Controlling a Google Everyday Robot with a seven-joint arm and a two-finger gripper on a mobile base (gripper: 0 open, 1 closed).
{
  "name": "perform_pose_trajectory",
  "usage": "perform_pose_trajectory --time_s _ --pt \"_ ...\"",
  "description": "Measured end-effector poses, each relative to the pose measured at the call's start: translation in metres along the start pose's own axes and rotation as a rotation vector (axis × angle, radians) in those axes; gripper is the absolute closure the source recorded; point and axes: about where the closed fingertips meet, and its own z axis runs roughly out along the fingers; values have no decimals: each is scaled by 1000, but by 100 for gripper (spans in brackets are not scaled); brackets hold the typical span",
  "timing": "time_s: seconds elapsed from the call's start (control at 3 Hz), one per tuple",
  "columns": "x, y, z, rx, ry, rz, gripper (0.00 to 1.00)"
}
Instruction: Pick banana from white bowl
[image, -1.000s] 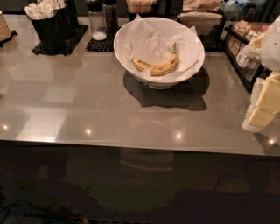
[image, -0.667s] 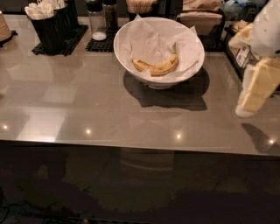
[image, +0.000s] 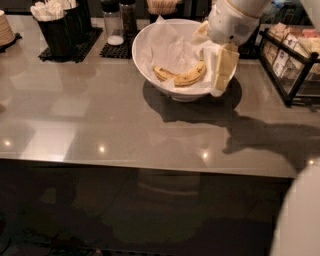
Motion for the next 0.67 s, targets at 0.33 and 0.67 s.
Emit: perform_pose_trajectory --time_s 0.33,0.67 --pt "-14 -32 -9 81 -28 -24 0" --pt "-16 -39 -5 101 -36 -26 0"
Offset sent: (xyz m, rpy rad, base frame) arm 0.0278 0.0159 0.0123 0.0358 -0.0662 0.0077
